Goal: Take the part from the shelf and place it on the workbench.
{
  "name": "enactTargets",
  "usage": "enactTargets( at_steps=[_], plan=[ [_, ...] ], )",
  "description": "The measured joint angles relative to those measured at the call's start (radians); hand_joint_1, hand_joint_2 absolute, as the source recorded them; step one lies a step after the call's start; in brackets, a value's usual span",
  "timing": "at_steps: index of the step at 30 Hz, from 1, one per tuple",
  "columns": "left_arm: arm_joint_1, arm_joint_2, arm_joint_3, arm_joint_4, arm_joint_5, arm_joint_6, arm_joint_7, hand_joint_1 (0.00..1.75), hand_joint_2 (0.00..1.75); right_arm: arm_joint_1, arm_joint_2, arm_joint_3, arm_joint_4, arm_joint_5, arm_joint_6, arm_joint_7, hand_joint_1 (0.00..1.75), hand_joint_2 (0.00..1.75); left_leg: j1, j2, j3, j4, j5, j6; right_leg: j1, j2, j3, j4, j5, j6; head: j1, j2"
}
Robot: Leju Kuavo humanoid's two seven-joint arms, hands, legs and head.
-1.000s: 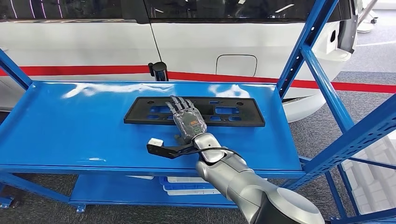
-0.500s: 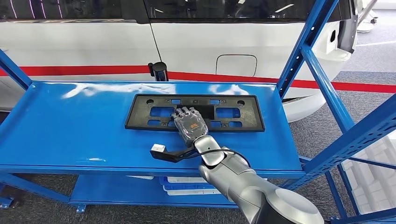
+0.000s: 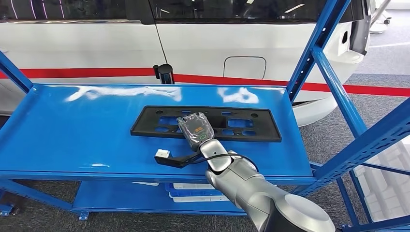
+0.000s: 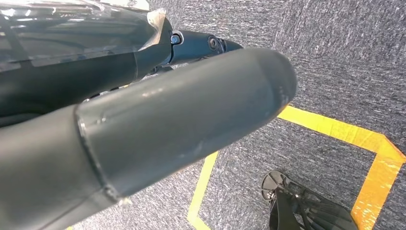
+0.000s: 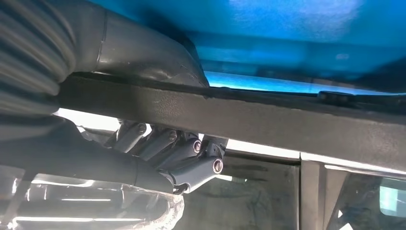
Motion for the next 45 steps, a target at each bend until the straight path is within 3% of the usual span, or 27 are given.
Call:
enactTargets(
  at_steps=[5,10,12,14,18,23,28,35,45],
  plan=[
    [0.000,0.000,0.000,0.000,0.000,0.014,-0.014,0.00,0.00,0.000,0.001,0.000,-0.001,0.007,-0.005,0.000,1.75,1.75,0.000,0.000,0.000,0.000,0.000,0.000,0.000,0.000,0.000,0.000,0.000,0.000,0.000,0.000],
    [0.005,-0.001,0.002,0.000,0.015,0.101,-0.171,0.00,0.00,-0.002,0.001,-0.017,-0.010,0.013,-0.115,-0.033,1.75,1.75,0.000,0.000,-0.002,0.000,0.000,0.000,0.000,0.000,-0.001,0.000,0.001,-0.001,0.000,0.000],
    [0.008,0.000,0.011,0.000,0.041,0.092,-0.238,0.00,0.00,-0.004,-0.002,-0.044,-0.039,0.080,-0.152,-0.037,1.75,1.75,0.001,0.001,-0.002,0.000,0.000,0.000,0.000,0.000,-0.001,0.000,0.001,-0.001,0.000,0.000],
    [0.011,0.003,0.023,0.000,0.060,0.068,-0.296,0.00,0.00,0.006,-0.011,-0.116,-0.115,0.247,-0.161,-0.037,1.75,1.75,0.001,0.003,-0.002,0.000,0.000,0.000,0.000,0.001,-0.001,0.001,0.001,-0.001,0.000,0.000],
    [0.012,0.011,0.038,0.000,0.079,0.041,-0.359,0.00,1.75,0.094,-0.025,-0.362,-0.379,0.547,-0.162,-0.107,1.75,1.75,0.001,0.001,-0.004,0.000,0.000,0.000,0.001,0.001,-0.004,0.000,0.001,-0.001,0.000,0.000],
    [0.016,0.015,0.054,0.000,0.095,0.022,-0.419,0.00,1.75,0.212,-0.045,-0.609,-0.745,0.593,-0.162,-0.199,1.75,1.75,0.001,-0.001,-0.007,0.000,0.000,0.000,0.001,0.000,-0.006,-0.001,0.000,-0.002,0.000,0.000],
    [0.014,0.013,0.055,0.000,0.090,0.007,-0.439,0.00,1.75,0.281,-0.072,-0.740,-0.989,0.542,-0.162,-0.253,1.75,1.75,-0.001,0.000,-0.007,0.000,0.000,0.000,0.000,0.001,-0.006,-0.001,0.001,-0.001,0.000,0.000],
    [0.009,-0.001,0.055,0.000,0.084,0.019,-0.433,0.00,1.75,0.362,-0.103,-0.793,-1.197,0.501,-0.161,-0.306,1.75,1.75,-0.001,0.000,-0.007,0.000,0.000,0.001,0.000,0.001,-0.007,-0.001,0.001,-0.001,0.000,0.000],
    [0.006,-0.006,0.058,0.000,0.106,0.014,-0.417,0.00,1.75,0.421,-0.122,-0.793,-1.313,0.456,-0.160,-0.324,1.75,1.75,0.000,0.002,-0.007,0.000,-0.001,0.001,0.000,0.001,-0.007,-0.001,0.001,-0.001,0.000,0.000]
  ],
)
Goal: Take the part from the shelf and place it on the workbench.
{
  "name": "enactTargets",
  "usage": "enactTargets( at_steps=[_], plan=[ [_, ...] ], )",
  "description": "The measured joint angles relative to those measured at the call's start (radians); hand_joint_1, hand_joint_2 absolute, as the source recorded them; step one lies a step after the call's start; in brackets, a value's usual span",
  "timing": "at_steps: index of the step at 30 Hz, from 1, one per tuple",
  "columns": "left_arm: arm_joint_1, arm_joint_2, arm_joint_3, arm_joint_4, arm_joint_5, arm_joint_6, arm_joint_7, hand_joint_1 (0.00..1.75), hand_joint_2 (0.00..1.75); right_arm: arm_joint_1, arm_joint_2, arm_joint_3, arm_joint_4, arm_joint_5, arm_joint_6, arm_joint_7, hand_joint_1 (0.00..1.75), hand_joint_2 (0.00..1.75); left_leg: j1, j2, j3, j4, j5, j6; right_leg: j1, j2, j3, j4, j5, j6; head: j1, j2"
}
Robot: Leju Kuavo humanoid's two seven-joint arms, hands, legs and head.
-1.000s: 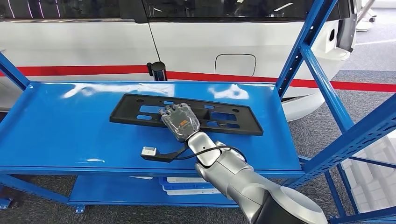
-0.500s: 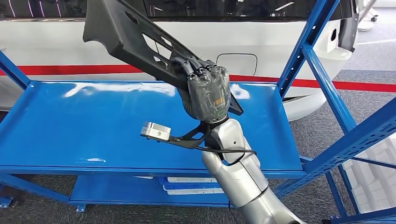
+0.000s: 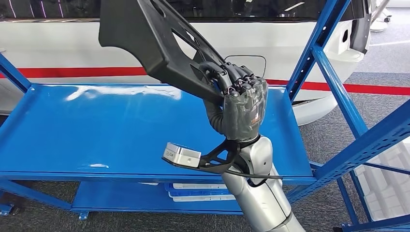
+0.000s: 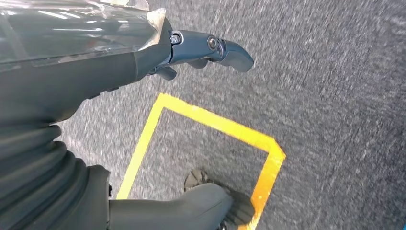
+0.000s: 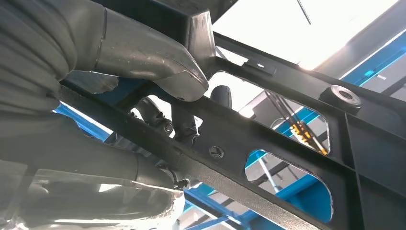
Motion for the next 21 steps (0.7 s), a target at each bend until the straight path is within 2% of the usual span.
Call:
enactTargets(
  at_steps=[3,7,9,12,13,14,16,17,18,19,21],
  plan=[
    [-0.001,0.000,0.017,0.000,0.035,-0.033,-0.026,0.00,1.75,0.011,-0.006,0.000,-0.021,-0.067,0.005,-0.007,1.75,1.75,0.000,0.000,0.000,0.000,0.000,0.000,0.000,0.000,0.000,0.000,0.000,0.000,0.000,0.000],
    [-0.003,0.002,0.028,0.000,0.039,-0.045,-0.007,0.00,1.75,0.020,-0.018,0.000,-0.041,-0.202,0.009,-0.039,1.75,1.75,-0.001,0.000,-0.003,0.007,-0.005,0.010,-0.015,0.000,0.002,-0.002,0.001,0.002,-0.001,0.000],
    [-0.004,0.003,0.031,0.000,0.039,-0.046,0.001,0.00,1.75,0.022,-0.021,-0.001,-0.049,-0.225,0.010,-0.048,1.75,1.75,-0.001,0.000,-0.004,0.008,-0.006,0.012,-0.017,0.001,0.003,-0.003,0.002,0.003,-0.001,0.000],
    [-0.007,0.001,0.034,0.000,0.038,-0.047,0.002,0.00,1.75,0.023,-0.023,-0.001,-0.061,-0.231,0.010,-0.052,1.75,1.75,0.004,0.004,0.004,-0.006,0.003,0.024,-0.016,0.000,-0.004,0.008,-0.006,0.009,-0.001,0.000],
    [-0.008,0.000,0.035,0.000,0.038,-0.047,0.002,0.00,1.75,0.023,-0.024,-0.001,-0.064,-0.232,0.010,-0.052,1.75,1.75,0.009,0.006,0.007,-0.013,0.007,0.028,-0.015,-0.001,-0.020,0.039,-0.022,0.010,0.000,0.000],
    [-0.009,0.000,0.035,0.000,0.038,-0.047,0.002,0.00,1.75,0.024,-0.026,-0.001,-0.067,-0.232,0.010,-0.052,1.75,1.75,0.013,0.009,0.010,-0.017,0.009,0.031,-0.017,-0.001,-0.046,0.092,-0.048,0.010,0.000,0.000],
    [-0.010,0.000,0.036,0.000,0.038,-0.047,0.002,0.00,1.75,0.027,-0.031,-0.002,-0.069,-0.233,0.010,-0.052,1.75,1.75,0.017,0.012,0.010,-0.017,0.010,0.031,-0.022,-0.001,-0.115,0.237,-0.105,0.013,0.000,0.000],
    [-0.010,0.000,0.036,0.000,0.038,-0.047,0.002,0.00,1.75,0.029,-0.034,-0.002,-0.069,-0.234,0.010,-0.052,1.75,1.75,0.019,0.014,0.010,-0.016,0.010,0.030,-0.027,-0.001,-0.138,0.287,-0.120,0.019,0.000,0.000],
    [-0.010,-0.001,0.036,0.000,0.036,-0.046,0.004,0.00,1.75,0.031,-0.037,-0.002,-0.069,-0.239,0.011,-0.053,1.75,1.75,0.023,0.014,0.010,-0.015,0.011,0.027,-0.032,-0.002,-0.143,0.299,-0.119,0.028,0.000,0.000],
    [-0.010,-0.001,0.036,0.000,0.033,-0.043,0.007,0.00,1.75,0.034,-0.040,-0.002,-0.070,-0.249,0.012,-0.055,1.75,1.75,0.029,0.014,0.010,-0.014,0.011,0.023,-0.039,-0.003,-0.125,0.265,-0.102,0.041,0.000,0.000],
    [-0.011,-0.001,0.035,0.000,0.024,-0.031,0.020,0.00,1.75,0.036,-0.043,-0.002,-0.072,-0.288,0.017,-0.064,1.75,1.75,0.039,0.013,0.012,-0.013,0.009,0.006,-0.051,-0.008,-0.049,0.115,-0.048,0.067,0.001,0.000]
  ],
)
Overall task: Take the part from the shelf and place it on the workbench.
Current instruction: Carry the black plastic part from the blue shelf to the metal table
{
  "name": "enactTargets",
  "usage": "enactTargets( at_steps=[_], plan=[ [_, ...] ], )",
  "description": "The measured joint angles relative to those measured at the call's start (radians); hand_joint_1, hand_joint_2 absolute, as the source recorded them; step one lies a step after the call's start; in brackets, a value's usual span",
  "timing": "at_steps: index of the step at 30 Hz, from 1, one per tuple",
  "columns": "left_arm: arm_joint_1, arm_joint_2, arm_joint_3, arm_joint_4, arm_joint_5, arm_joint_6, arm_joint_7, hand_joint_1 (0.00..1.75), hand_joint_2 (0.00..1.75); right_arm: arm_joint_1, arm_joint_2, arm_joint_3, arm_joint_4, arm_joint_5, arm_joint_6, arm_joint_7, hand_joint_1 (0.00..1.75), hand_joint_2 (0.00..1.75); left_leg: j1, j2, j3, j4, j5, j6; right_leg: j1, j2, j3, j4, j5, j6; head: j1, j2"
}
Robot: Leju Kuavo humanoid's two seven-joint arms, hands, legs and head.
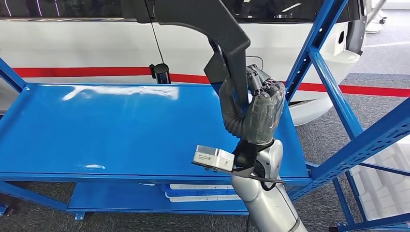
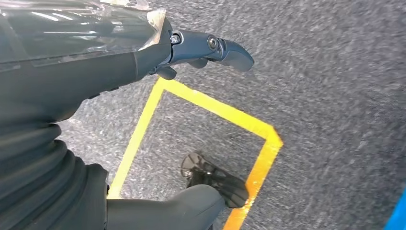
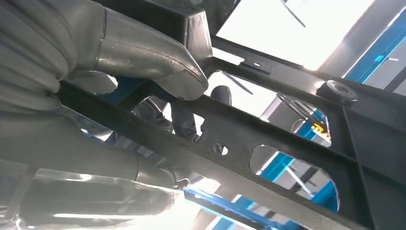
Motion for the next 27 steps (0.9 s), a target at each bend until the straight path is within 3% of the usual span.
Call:
enactTargets(
  at_steps=[2,4,6,8,10,11,12,13,16,17,19,21,23,25,27],
  plan=[
    [0.000,0.002,0.000,0.000,-0.004,0.012,0.013,0.00,1.75,0.002,-0.002,0.000,-0.004,-0.051,0.011,-0.011,1.75,1.75,0.004,-0.003,0.001,-0.002,0.000,-0.022,0.006,0.002,0.055,-0.104,0.035,0.002,0.000,0.000],
    [0.000,0.003,-0.001,0.000,-0.004,0.018,0.019,0.00,1.75,0.005,-0.003,0.000,-0.008,-0.108,0.031,-0.022,1.75,1.75,0.004,-0.005,0.003,-0.011,0.008,-0.040,0.019,0.008,0.061,-0.116,0.044,-0.014,-0.001,0.000],
    [0.000,0.003,-0.001,0.000,-0.003,0.020,0.021,0.00,1.75,0.009,-0.004,0.000,-0.012,-0.167,0.055,-0.033,1.75,1.75,0.006,-0.004,0.001,-0.012,0.001,-0.049,0.016,0.008,0.057,-0.120,0.053,-0.031,-0.004,0.000],
    [0.000,0.007,0.000,0.000,-0.002,0.021,0.021,0.00,1.75,0.013,-0.003,-0.001,-0.014,-0.220,0.078,-0.043,1.75,1.75,0.003,-0.005,-0.032,0.062,-0.058,-0.044,0.008,0.006,0.053,-0.127,0.065,-0.057,-0.011,0.000],
    [0.000,0.013,0.000,0.000,0.000,0.023,0.021,0.00,1.75,0.018,-0.003,-0.002,-0.016,-0.253,0.092,-0.049,1.75,1.75,-0.004,-0.009,-0.094,0.216,-0.144,-0.036,0.012,0.003,0.044,-0.129,0.074,-0.078,-0.017,0.000],
    [0.001,0.015,0.000,0.000,0.001,0.023,0.020,0.00,1.75,0.022,-0.003,-0.002,-0.016,-0.259,0.094,-0.050,1.75,1.75,-0.007,-0.010,-0.118,0.280,-0.171,-0.034,0.017,0.002,0.039,-0.128,0.078,-0.083,-0.017,0.000],
    [0.001,0.016,0.000,0.000,0.002,0.023,0.020,0.00,1.75,0.025,-0.004,-0.003,-0.016,-0.262,0.095,-0.050,1.75,1.75,-0.008,-0.010,-0.123,0.305,-0.175,-0.032,0.020,0.001,0.034,-0.128,0.082,-0.083,-0.017,0.000],
    [0.001,0.017,0.000,0.000,0.002,0.023,0.020,0.00,1.75,0.028,-0.004,-0.003,-0.016,-0.264,0.096,-0.051,1.75,1.75,-0.008,-0.010,-0.105,0.285,-0.161,-0.030,0.021,0.001,0.030,-0.127,0.087,-0.081,-0.017,0.000],
    [-0.001,0.015,0.000,0.000,0.002,0.022,0.021,0.00,1.75,0.031,-0.004,-0.003,-0.018,-0.289,0.105,-0.057,1.75,1.75,-0.001,-0.015,0.012,0.093,-0.091,-0.036,0.022,0.002,0.016,-0.116,0.098,-0.064,-0.020,0.000],
    [-0.002,0.014,0.000,0.000,0.002,0.021,0.021,0.00,1.75,0.031,-0.004,-0.003,-0.020,-0.311,0.112,-0.063,1.75,1.75,-0.001,-0.019,0.032,0.055,-0.079,-0.035,0.026,0.003,0.013,-0.112,0.102,-0.059,-0.019,0.000],
    [-0.001,0.012,0.000,0.000,0.004,0.016,0.021,0.00,1.75,0.031,-0.005,-0.002,-0.024,-0.362,0.126,-0.076,1.75,1.75,-0.008,-0.025,0.031,0.040,-0.063,-0.018,0.033,0.004,0.008,-0.118,0.117,-0.049,-0.011,0.000],
    [0.001,0.014,0.001,0.000,0.009,0.012,0.018,0.00,1.75,0.032,-0.008,-0.001,-0.025,-0.399,0.132,-0.090,1.75,1.75,-0.017,-0.022,0.016,0.042,-0.048,0.005,0.028,0.004,-0.003,-0.125,0.123,-0.041,-0.005,0.000],
    [0.002,0.017,0.003,0.000,0.017,0.009,0.013,0.00,1.75,0.034,-0.012,-0.001,-0.025,-0.425,0.134,-0.099,1.75,1.75,-0.024,-0.017,-0.006,0.043,-0.032,0.024,0.022,0.002,-0.036,-0.062,0.066,-0.048,-0.002,0.000],
    [0.003,0.019,0.007,0.000,0.025,0.009,0.007,0.00,1.75,0.035,-0.015,-0.001,-0.025,-0.457,0.140,-0.109,1.75,1.75,-0.033,-0.013,-0.029,0.043,-0.015,0.034,0.025,0.002,-0.083,0.085,-0.033,-0.063,0.002,0.000],
    [0.004,0.019,0.010,0.000,0.030,0.009,0.005,0.00,1.75,0.038,-0.019,0.000,-0.025,-0.495,0.151,-0.120,1.75,1.75,-0.045,-0.010,-0.050,0.044,-0.001,0.039,0.034,0.002,-0.099,0.198,-0.090,-0.069,0.002,0.000]
  ],
)
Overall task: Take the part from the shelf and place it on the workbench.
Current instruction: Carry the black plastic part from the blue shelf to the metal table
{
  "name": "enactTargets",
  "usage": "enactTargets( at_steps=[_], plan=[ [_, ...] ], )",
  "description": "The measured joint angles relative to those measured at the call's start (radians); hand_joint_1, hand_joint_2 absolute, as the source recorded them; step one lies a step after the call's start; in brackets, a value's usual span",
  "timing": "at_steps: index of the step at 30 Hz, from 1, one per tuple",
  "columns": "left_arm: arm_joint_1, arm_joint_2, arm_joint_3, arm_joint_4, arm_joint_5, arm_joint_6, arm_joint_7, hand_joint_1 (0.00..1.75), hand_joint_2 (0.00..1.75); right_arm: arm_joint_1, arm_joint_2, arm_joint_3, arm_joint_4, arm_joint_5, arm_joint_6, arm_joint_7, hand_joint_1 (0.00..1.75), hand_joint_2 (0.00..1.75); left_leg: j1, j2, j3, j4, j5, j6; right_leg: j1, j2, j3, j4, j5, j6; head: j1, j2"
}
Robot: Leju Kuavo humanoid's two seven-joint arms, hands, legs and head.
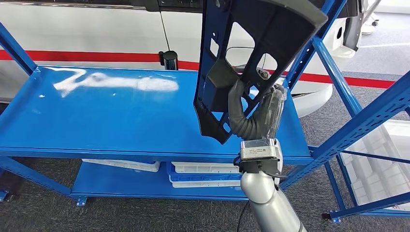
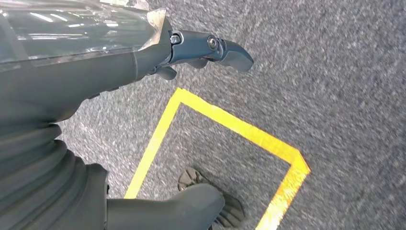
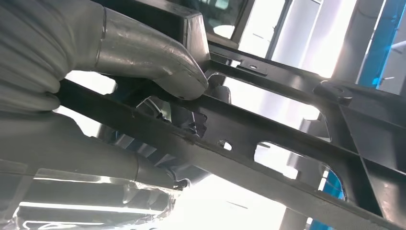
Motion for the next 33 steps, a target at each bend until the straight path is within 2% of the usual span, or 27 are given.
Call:
enactTargets(
  at_steps=[1,2,3,5,6,7,8,10,11,12,14,15,16,17,19,20,21,22,23,25,26,28,29,30,31,32,33],
  plan=[
    [0.000,0.000,0.001,0.000,0.002,0.000,0.000,0.00,1.75,0.002,-0.002,0.000,0.000,-0.018,0.006,-0.005,1.75,1.75,-0.007,0.001,-0.008,0.000,0.007,0.002,0.007,0.000,0.022,0.002,-0.003,-0.002,0.000,0.000],
    [0.001,0.000,0.001,0.000,0.003,0.000,0.000,0.00,1.75,0.003,-0.003,0.000,-0.001,-0.033,0.013,-0.008,1.75,1.75,-0.015,0.001,-0.014,0.000,0.012,0.004,0.017,0.000,0.063,-0.036,0.007,-0.006,0.000,0.000],
    [0.000,0.000,0.002,0.000,0.003,0.001,0.001,0.00,1.75,0.003,-0.004,0.001,-0.003,-0.046,0.019,-0.011,1.75,1.75,-0.022,0.000,-0.017,0.000,0.018,0.007,0.028,0.001,0.120,-0.107,0.022,-0.016,0.000,0.000],
    [0.000,-0.004,0.002,0.000,0.003,0.000,0.004,0.00,1.75,0.003,-0.003,0.001,-0.011,-0.060,0.026,-0.014,1.75,1.75,-0.029,0.000,-0.021,-0.001,0.027,0.008,0.051,-0.002,0.224,-0.256,0.040,-0.046,-0.002,0.000],
    [0.000,-0.006,0.002,0.000,0.003,-0.001,0.006,0.00,1.75,0.002,-0.002,0.002,-0.017,-0.063,0.028,-0.014,1.75,1.75,-0.029,0.001,-0.023,-0.002,0.033,0.006,0.059,-0.004,0.254,-0.302,0.043,-0.056,-0.003,0.000],
    [0.000,-0.008,0.003,0.000,0.003,-0.003,0.008,0.00,1.75,0.002,-0.002,0.003,-0.024,-0.065,0.030,-0.014,1.75,1.75,-0.028,0.002,-0.026,-0.003,0.040,0.003,0.063,-0.007,0.262,-0.324,0.044,-0.060,-0.004,0.000],
    [0.000,-0.008,0.003,0.000,0.003,-0.004,0.010,0.00,1.75,0.003,-0.002,0.004,-0.030,-0.067,0.033,-0.013,1.75,1.75,-0.027,0.003,-0.029,-0.005,0.047,-0.002,0.065,-0.008,0.262,-0.332,0.048,-0.060,-0.004,0.000],
    [0.001,-0.008,0.003,0.000,0.002,-0.008,0.010,0.00,1.75,0.005,-0.004,0.006,-0.041,-0.073,0.043,-0.010,1.75,1.75,-0.025,0.005,-0.037,0.000,0.043,-0.012,0.049,-0.008,0.256,-0.346,0.072,-0.058,-0.004,0.000],
    [0.001,-0.008,0.003,0.000,0.002,-0.008,0.009,0.00,1.75,0.006,-0.005,0.008,-0.047,-0.078,0.049,-0.007,1.75,1.75,-0.024,0.003,-0.047,0.021,0.016,-0.016,0.041,-0.009,0.252,-0.353,0.086,-0.061,-0.007,0.000],
    [0.002,-0.006,0.003,0.000,0.002,-0.010,0.007,0.00,1.75,0.008,-0.006,0.009,-0.053,-0.084,0.056,-0.005,1.75,1.75,-0.023,0.002,-0.062,0.063,-0.027,-0.022,0.033,-0.011,0.246,-0.359,0.099,-0.064,-0.009,0.000],
    [0.002,-0.004,0.003,0.000,0.002,-0.012,0.005,0.00,1.75,0.015,-0.007,0.011,-0.060,-0.097,0.066,-0.001,1.75,1.75,-0.018,0.000,-0.100,0.199,-0.123,-0.034,0.034,-0.013,0.221,-0.357,0.118,-0.070,-0.013,0.000],
    [0.002,-0.002,0.003,0.000,0.002,-0.013,0.004,0.00,1.75,0.020,-0.008,0.011,-0.061,-0.102,0.070,0.000,1.75,1.75,-0.015,0.000,-0.112,0.257,-0.145,-0.040,0.033,-0.014,0.209,-0.355,0.126,-0.068,-0.014,0.000],
    [0.002,0.000,0.003,0.000,0.002,-0.015,0.003,0.00,1.75,0.024,-0.010,0.011,-0.061,-0.105,0.073,0.002,1.75,1.75,-0.010,0.000,-0.110,0.288,-0.144,-0.046,0.032,-0.015,0.196,-0.350,0.133,-0.065,-0.014,0.000],
    [0.002,0.002,0.003,0.000,0.002,-0.016,0.003,0.00,1.75,0.027,-0.011,0.012,-0.061,-0.106,0.075,0.003,1.75,1.75,-0.004,0.001,-0.088,0.276,-0.121,-0.053,0.028,-0.015,0.183,-0.343,0.138,-0.061,-0.014,0.000],
    [0.001,0.004,0.003,0.000,0.002,-0.018,0.001,0.00,1.75,0.031,-0.013,0.012,-0.064,-0.108,0.077,0.005,1.75,1.75,0.011,0.001,0.002,0.160,-0.073,-0.070,0.024,-0.016,0.157,-0.321,0.145,-0.053,-0.015,0.000],
    [0.001,0.004,0.003,0.000,0.002,-0.019,0.000,0.00,1.75,0.032,-0.014,0.013,-0.068,-0.109,0.077,0.005,1.75,1.75,0.014,-0.002,0.046,0.092,-0.063,-0.076,0.024,-0.016,0.144,-0.309,0.148,-0.048,-0.017,0.000],
    [0.000,0.004,0.003,0.000,0.002,-0.019,0.000,0.00,1.75,0.032,-0.014,0.013,-0.071,-0.109,0.078,0.005,1.75,1.75,0.016,-0.004,0.075,0.042,-0.063,-0.079,0.026,-0.015,0.133,-0.300,0.152,-0.041,-0.017,0.000],
    [0.000,0.004,0.003,0.000,0.002,-0.019,0.000,0.00,1.75,0.033,-0.014,0.014,-0.074,-0.109,0.078,0.005,1.75,1.75,0.015,-0.006,0.086,0.014,-0.067,-0.078,0.030,-0.015,0.124,-0.295,0.158,-0.033,-0.018,0.000],
    [0.000,0.004,0.003,0.000,0.002,-0.019,-0.001,0.00,1.75,0.033,-0.015,0.014,-0.076,-0.109,0.078,0.005,1.75,1.75,0.011,-0.007,0.083,0.006,-0.065,-0.071,0.031,-0.015,0.118,-0.293,0.166,-0.023,-0.017,0.000],
    [0.000,0.003,0.003,0.001,0.002,-0.019,-0.001,0.00,1.75,0.035,-0.018,0.015,-0.078,-0.109,0.078,0.005,1.75,1.75,0.008,-0.003,0.067,0.005,-0.051,-0.048,0.030,-0.013,0.102,-0.286,0.164,-0.006,-0.017,0.000],
    [0.000,0.003,0.003,0.001,0.003,-0.019,-0.001,0.00,1.75,0.036,-0.019,0.015,-0.078,-0.109,0.078,0.005,1.75,1.75,0.007,-0.001,0.057,0.004,-0.042,-0.033,0.026,-0.012,0.088,-0.265,0.143,-0.003,-0.015,0.000],
    [0.000,0.005,0.003,0.001,0.003,-0.019,-0.001,0.00,1.75,0.037,-0.022,0.015,-0.080,-0.110,0.078,0.005,1.75,1.75,0.007,0.002,0.031,0.003,-0.023,-0.010,0.018,-0.007,0.047,-0.165,0.064,-0.002,-0.011,0.000],
    [-0.001,0.006,0.003,0.001,0.004,-0.019,-0.001,0.00,1.75,0.038,-0.023,0.016,-0.080,-0.112,0.079,0.004,1.75,1.75,0.006,0.003,0.017,0.003,-0.013,-0.004,0.016,-0.006,0.027,-0.093,0.023,-0.001,-0.009,0.000],
    [0.000,0.007,0.003,0.001,0.005,-0.019,-0.001,0.00,1.75,0.038,-0.025,0.016,-0.080,-0.118,0.080,0.003,1.75,1.75,0.006,0.005,0.002,0.003,-0.003,-0.002,0.014,-0.006,0.017,-0.030,-0.004,0.004,-0.008,0.000],
    [0.000,0.007,0.003,0.001,0.006,-0.019,-0.001,0.00,1.75,0.038,-0.027,0.016,-0.080,-0.124,0.082,0.002,1.75,1.75,0.006,0.006,-0.012,0.004,0.008,-0.002,0.012,-0.006,0.020,0.007,-0.012,0.011,-0.009,0.000],
    [0.000,0.007,0.004,0.001,0.007,-0.020,-0.002,0.00,1.75,0.038,-0.028,0.016,-0.080,-0.130,0.083,0.000,1.75,1.75,0.006,0.007,-0.025,0.004,0.019,-0.003,0.011,-0.005,0.041,0.011,-0.003,0.021,-0.008,0.000],
    [0.000,0.007,0.004,0.001,0.008,-0.023,-0.002,0.00,1.75,0.038,-0.029,0.016,-0.080,-0.135,0.085,-0.002,1.75,1.75,0.006,0.007,-0.037,0.004,0.029,-0.006,0.011,-0.005,0.080,-0.026,0.018,0.029,-0.009,0.000]
  ],
)
